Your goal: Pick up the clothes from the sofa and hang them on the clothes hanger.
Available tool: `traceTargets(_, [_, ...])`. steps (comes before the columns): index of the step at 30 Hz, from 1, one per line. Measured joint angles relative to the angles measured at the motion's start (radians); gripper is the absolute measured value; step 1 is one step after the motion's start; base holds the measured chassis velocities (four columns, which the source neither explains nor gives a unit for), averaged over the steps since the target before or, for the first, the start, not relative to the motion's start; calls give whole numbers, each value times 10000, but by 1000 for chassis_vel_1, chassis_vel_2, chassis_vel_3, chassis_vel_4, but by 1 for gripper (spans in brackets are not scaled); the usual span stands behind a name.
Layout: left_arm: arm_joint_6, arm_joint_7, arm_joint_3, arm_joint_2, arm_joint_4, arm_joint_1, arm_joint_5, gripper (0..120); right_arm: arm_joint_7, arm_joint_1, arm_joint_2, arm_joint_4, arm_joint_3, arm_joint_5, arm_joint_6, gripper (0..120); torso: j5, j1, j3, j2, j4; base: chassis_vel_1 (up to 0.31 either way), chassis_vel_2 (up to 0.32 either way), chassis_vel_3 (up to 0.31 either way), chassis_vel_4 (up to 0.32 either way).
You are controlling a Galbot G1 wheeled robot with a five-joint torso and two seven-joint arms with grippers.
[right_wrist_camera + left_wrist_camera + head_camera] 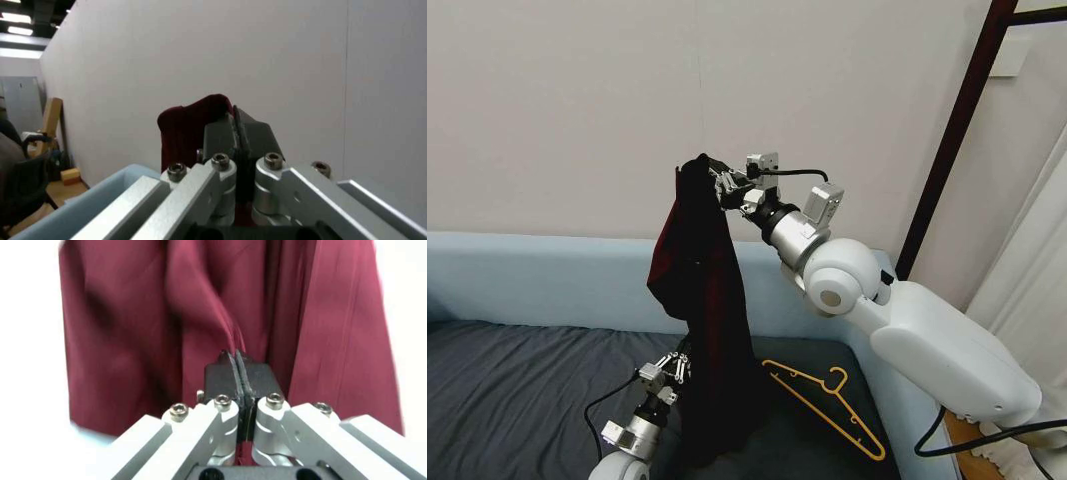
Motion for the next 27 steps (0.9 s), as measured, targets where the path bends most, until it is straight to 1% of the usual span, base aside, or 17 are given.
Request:
traceTargets(2, [37, -83, -174, 279, -667, 58, -163, 0, 66, -93, -68, -201, 15, -226, 33, 0, -1, 0, 0, 0, 1, 0, 0, 0, 0])
traceTargets(3, [37, -83, -174, 279, -667, 58, -163, 0, 66, -93, -68, -201, 15, -226, 33, 0, -1, 0, 0, 0, 1, 0, 0, 0, 0])
traceTargets(4, [96, -141, -331, 604, -1255, 68, -301, 0, 175, -156, -129, -391, 67, -382, 35, 0, 1, 0, 0, 0, 1, 0, 0, 0, 0])
traceTargets(7, [402, -429, -616, 1617, -2455, -78, -857, 0, 491, -288, -297, -661, 325, -472, -23, 0, 2, 0, 0, 0, -2, 0, 0, 0, 0])
traceTargets(8, [402, -429, -616, 1617, -2455, -78, -857, 0, 491, -288, -297, -661, 325, -472, -23, 0, 2, 0, 0, 0, -2, 0, 0, 0, 0])
traceTargets(10, [632, -782, -932, 2448, -3023, -281, -1277, 0, 528, -384, -407, -745, 487, -520, -46, 0, 2, 0, 0, 0, -3, 0, 0, 0, 0])
traceTargets(11, [792, -978, -1185, 3059, -3255, -453, -1586, 0, 525, -468, -477, -745, 560, -558, -57, 0, 0, 0, 0, 0, -1, 0, 0, 0, 0])
traceTargets(12, [792, -978, -1185, 3059, -3255, -453, -1586, 0, 525, -468, -477, -745, 560, -558, -57, 0, 0, 0, 0, 0, -1, 0, 0, 0, 0])
traceTargets(15, [1033, -1177, -1701, 4367, -3340, -930, -2298, 0, 441, -705, -600, -592, 723, -671, -63, 0, -3, 0, 0, 0, 1, 0, 0, 0, 0])
traceTargets(16, [1033, -1177, -1701, 4367, -3340, -930, -2298, 0, 441, -705, -600, -592, 723, -671, -63, 0, -3, 0, 0, 0, 1, 0, 0, 0, 0])
traceTargets(18, [1136, -1264, -1958, 5478, -3053, -1517, -2832, 0, 214, -859, -636, -455, 924, -616, 167, 0, 1, 1, 0, 0, 0, 0, 0, 0, 0])
traceTargets(19, [1174, -1277, -1971, 5864, -2942, -1746, -3017, 0, 63, -878, -638, -406, 1010, -508, 358, 0, -2, 0, 0, 0, 0, 0, 0, 0, 0])
traceTargets(20, [1174, -1277, -1971, 5864, -2942, -1746, -3017, 0, 63, -878, -638, -406, 1010, -508, 358, 0, -2, 0, 0, 0, 0, 0, 0, 0, 0])
traceTargets(23, [1319, -1290, -1843, 6961, -2667, -2451, -3477, 0, -337, -866, -646, -171, 1210, -81, 1080, 0, 1, 0, 0, -1, 0, 0, 0, 0, 0])
traceTargets(24, [1319, -1290, -1843, 6961, -2667, -2451, -3477, 0, -337, -866, -646, -171, 1210, -81, 1080, 0, 1, 0, 0, -1, 0, 0, 0, 0, 0])
traceTargets(26, [1470, -1259, -1725, 7568, -2534, -2851, -3728, 0, -519, -824, -735, 120, 1416, 220, 1469, 0, -1, 0, 0, 0, 1, 0, 0, 0, 0])
traceTargets(27, [1470, -1259, -1725, 7568, -2534, -2851, -3728, 0, -519, -824, -735, 120, 1416, 220, 1469, 0, -1, 0, 0, 0, 1, 0, 0, 0, 0])
